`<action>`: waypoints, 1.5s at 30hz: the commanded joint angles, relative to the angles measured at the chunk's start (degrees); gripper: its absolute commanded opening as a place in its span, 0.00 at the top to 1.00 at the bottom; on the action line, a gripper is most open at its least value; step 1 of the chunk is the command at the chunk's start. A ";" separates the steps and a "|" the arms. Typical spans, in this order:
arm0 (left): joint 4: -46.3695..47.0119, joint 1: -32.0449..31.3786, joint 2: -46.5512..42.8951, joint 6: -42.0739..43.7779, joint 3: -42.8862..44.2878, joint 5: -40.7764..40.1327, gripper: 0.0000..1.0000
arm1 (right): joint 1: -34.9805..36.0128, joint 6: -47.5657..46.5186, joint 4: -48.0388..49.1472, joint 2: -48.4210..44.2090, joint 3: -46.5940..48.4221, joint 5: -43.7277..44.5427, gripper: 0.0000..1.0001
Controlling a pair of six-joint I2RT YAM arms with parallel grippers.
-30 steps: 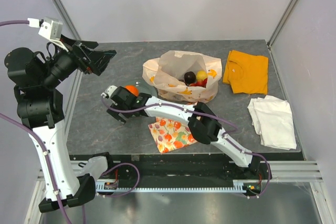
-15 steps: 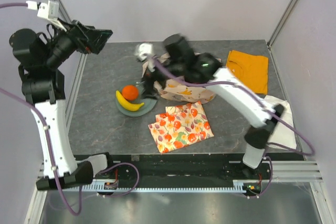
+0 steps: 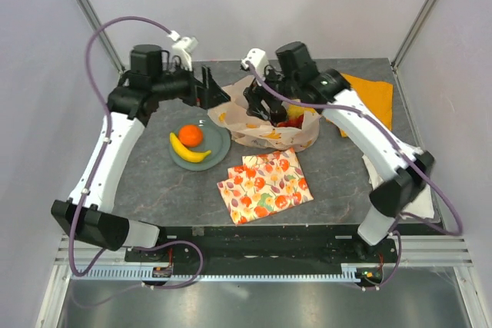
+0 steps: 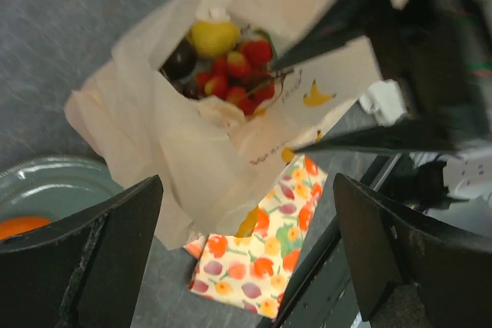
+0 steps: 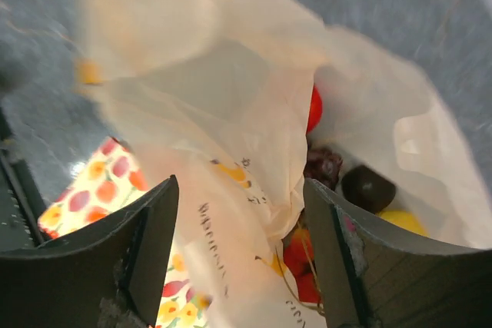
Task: Take the fake fruits out of the plastic bag
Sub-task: Adjust the plastic bag at the center of the board.
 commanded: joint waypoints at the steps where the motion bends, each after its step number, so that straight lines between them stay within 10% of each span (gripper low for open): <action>1: -4.34 -3.92 2.55 8.02 -2.65 -8.15 0.01 | -0.54 2.20 -0.82 8.22 1.69 4.93 0.28; 7: -7.59 -4.54 4.94 14.07 -4.23 -12.65 0.13 | -0.72 0.01 0.32 14.84 1.28 6.16 0.40; 9: -8.55 -4.45 3.10 15.93 -6.95 -9.50 0.41 | -0.72 -0.87 0.49 13.53 -2.76 5.02 0.41; 11: -9.17 -4.45 -0.15 16.81 -10.19 -7.55 0.98 | -0.63 -0.79 0.06 9.50 -11.02 3.70 0.42; 17: -11.90 -4.45 -4.73 19.02 -16.36 0.26 0.98 | -0.98 -4.74 0.05 -1.24 -28.97 3.43 0.42; 25: -20.33 -4.45 -5.09 27.18 -13.64 15.20 0.98 | -5.37 0.09 4.98 12.36 -8.90 3.35 0.44; 37: -19.30 -4.10 -4.39 25.88 -14.43 12.06 0.98 | -4.76 2.73 8.41 26.88 2.93 3.34 0.54; 45: -11.73 1.69 0.36 14.88 -14.87 11.53 0.99 | -0.99 4.31 25.09 13.00 -19.64 6.77 0.52</action>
